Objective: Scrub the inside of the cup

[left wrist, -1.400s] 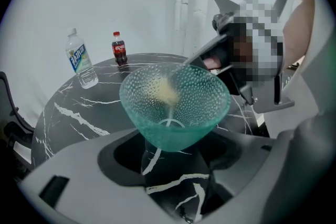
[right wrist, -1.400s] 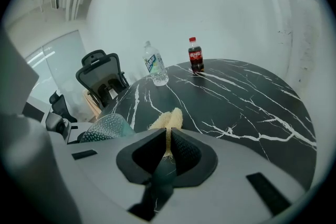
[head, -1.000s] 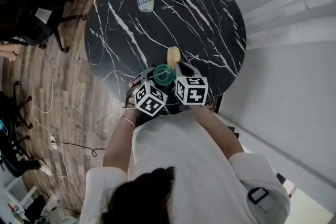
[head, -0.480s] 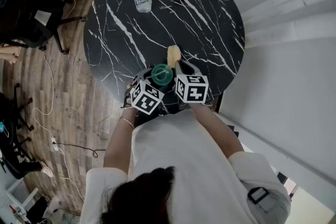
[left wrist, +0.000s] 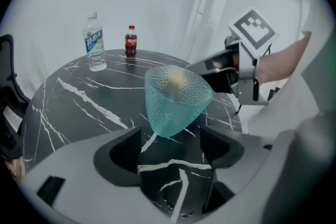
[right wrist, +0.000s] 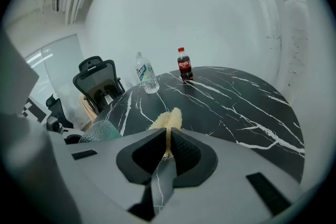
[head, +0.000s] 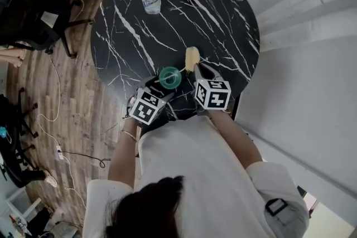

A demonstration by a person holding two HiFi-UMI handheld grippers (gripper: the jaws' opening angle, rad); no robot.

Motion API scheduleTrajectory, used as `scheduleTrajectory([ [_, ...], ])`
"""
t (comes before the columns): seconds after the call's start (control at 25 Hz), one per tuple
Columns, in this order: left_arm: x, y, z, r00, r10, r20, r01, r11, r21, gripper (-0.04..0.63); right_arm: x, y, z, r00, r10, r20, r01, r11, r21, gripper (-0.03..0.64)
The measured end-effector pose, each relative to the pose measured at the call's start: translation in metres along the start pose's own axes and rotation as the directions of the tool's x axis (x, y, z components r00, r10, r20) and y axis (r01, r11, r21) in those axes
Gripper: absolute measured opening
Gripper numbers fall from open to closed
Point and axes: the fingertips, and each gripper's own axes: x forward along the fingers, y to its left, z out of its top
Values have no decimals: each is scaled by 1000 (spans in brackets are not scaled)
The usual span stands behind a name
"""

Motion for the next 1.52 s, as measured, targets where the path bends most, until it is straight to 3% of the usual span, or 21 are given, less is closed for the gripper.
scheduleTrajectory([
  [0.16, -23, 7, 2, 998, 33, 63, -26, 995, -101, 351, -8, -3, -2, 999, 34, 11, -34, 999, -26, 48],
  [0.48, -52, 0, -5, 984, 130, 126, -102, 973, -209, 339, -12, 2, -26, 994, 111, -20, -112, 991, -71, 48],
  [0.76, -90, -2, 14, 917, 252, 310, -98, 895, -435, 308, -7, 14, -51, 986, 148, -70, -155, 982, -111, 49],
  [1.08, -109, 2, 10, 882, 326, 339, -131, 863, -488, 260, -2, 9, -62, 986, 137, -99, -146, 985, -94, 49],
  [1.44, -119, -2, -1, 857, 380, 348, -146, 827, -543, 114, 0, 11, -72, 975, 159, -154, -175, 980, -95, 53],
  [1.52, -121, -4, -2, 852, 389, 351, -150, 823, -548, 58, 0, 15, -74, 968, 185, -172, -202, 975, -87, 130],
])
